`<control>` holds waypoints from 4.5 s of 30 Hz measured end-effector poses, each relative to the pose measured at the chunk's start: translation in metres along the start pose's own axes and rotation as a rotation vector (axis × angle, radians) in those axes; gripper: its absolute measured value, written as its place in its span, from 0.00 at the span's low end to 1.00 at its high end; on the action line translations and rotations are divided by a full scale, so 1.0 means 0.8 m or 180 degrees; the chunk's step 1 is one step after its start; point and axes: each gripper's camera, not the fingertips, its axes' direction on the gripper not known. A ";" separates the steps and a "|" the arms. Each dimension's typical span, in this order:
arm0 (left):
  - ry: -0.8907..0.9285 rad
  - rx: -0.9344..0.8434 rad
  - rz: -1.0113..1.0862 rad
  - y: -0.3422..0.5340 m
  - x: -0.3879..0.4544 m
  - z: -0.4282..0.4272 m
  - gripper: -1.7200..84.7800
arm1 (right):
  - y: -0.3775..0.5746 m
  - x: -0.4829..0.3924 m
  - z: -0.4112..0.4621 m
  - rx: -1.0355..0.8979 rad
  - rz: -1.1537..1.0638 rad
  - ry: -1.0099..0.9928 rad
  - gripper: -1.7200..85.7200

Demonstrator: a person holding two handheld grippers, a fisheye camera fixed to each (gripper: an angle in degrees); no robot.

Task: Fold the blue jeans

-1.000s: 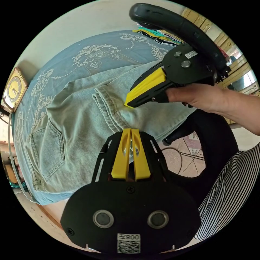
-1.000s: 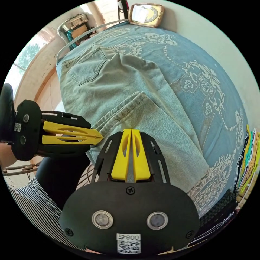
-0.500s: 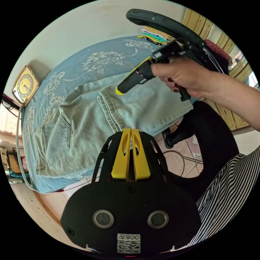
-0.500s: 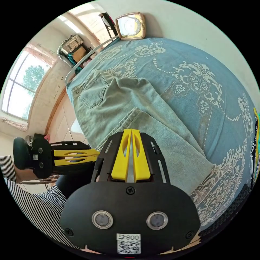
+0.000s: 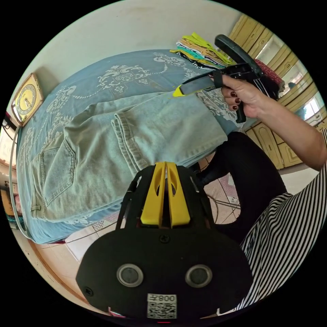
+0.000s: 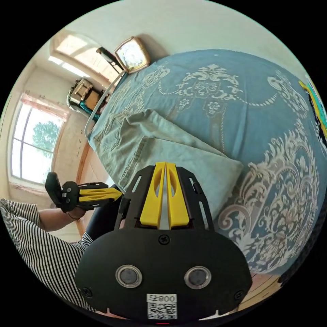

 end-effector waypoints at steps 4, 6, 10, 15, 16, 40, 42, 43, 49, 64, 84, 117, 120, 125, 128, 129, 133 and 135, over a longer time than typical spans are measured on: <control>0.0258 0.0167 0.0320 -0.027 0.068 -0.027 0.04 | 0.117 0.101 -0.045 0.0371 0.0765 -0.0202 0.08; 0.0366 0.0226 0.0446 -0.045 0.101 -0.036 0.05 | 0.166 0.136 -0.043 0.0324 0.1050 -0.0367 0.11; 0.0511 0.0190 0.0738 -0.092 0.174 -0.048 0.09 | 0.238 0.177 -0.003 0.0006 0.1327 -0.0672 0.11; 0.0444 0.0091 0.0978 -0.136 0.250 -0.062 0.12 | 0.266 0.211 0.059 -0.0288 0.1430 -0.1064 0.11; 0.0355 0.0076 0.1054 -0.144 0.270 -0.066 0.13 | 0.274 0.222 0.068 -0.0265 0.1478 -0.1133 0.11; -0.0490 0.0021 0.1367 -0.243 0.436 -0.145 0.07 | 0.327 0.401 0.123 0.0499 0.1654 -0.1527 0.14; -0.0492 0.0027 0.1379 -0.246 0.437 -0.151 0.08 | 0.306 0.412 0.137 0.0406 0.1631 -0.1499 0.14; -0.0479 0.0028 0.1371 -0.248 0.437 -0.156 0.08 | 0.294 0.418 0.145 0.0352 0.1634 -0.1511 0.14; -0.0469 0.0071 0.1398 -0.254 0.430 -0.173 0.08 | 0.255 0.429 0.173 0.0217 0.1579 -0.1472 0.13; -0.0293 0.0162 0.1618 -0.231 0.402 -0.223 0.05 | 0.303 0.420 0.119 0.0436 0.1429 -0.1625 0.06; 0.0733 0.0761 0.1309 -0.069 0.158 -0.270 0.05 | 0.406 0.356 -0.046 0.1016 0.1822 -0.1669 0.05; 0.1670 0.1995 -0.1610 0.571 -0.796 -0.095 0.06 | -0.177 -0.105 -0.076 0.0009 0.0797 -0.1598 0.06; 0.1762 0.2035 -0.1833 0.622 -0.853 -0.052 0.06 | -0.215 -0.130 -0.068 -0.0117 0.0823 -0.1526 0.06; 0.1904 0.2067 -0.2153 0.704 -0.941 0.021 0.06 | -0.274 -0.173 -0.066 -0.0259 0.0862 -0.1421 0.09; 0.1961 0.2059 -0.2360 0.748 -0.978 0.063 0.07 | -0.300 -0.194 -0.068 -0.0299 0.0866 -0.1425 0.11; 0.1987 0.2056 -0.2412 0.756 -0.984 0.073 0.07 | -0.305 -0.198 -0.068 -0.0313 0.0855 -0.1425 0.11; 0.2270 0.2147 -0.2710 0.815 -1.016 0.136 0.07 | -0.326 -0.218 -0.086 -0.0298 0.0752 -0.1669 0.09; 0.2377 0.2239 -0.2785 0.835 -1.024 0.156 0.07 | -0.330 -0.226 -0.106 -0.0211 0.0645 -0.1786 0.07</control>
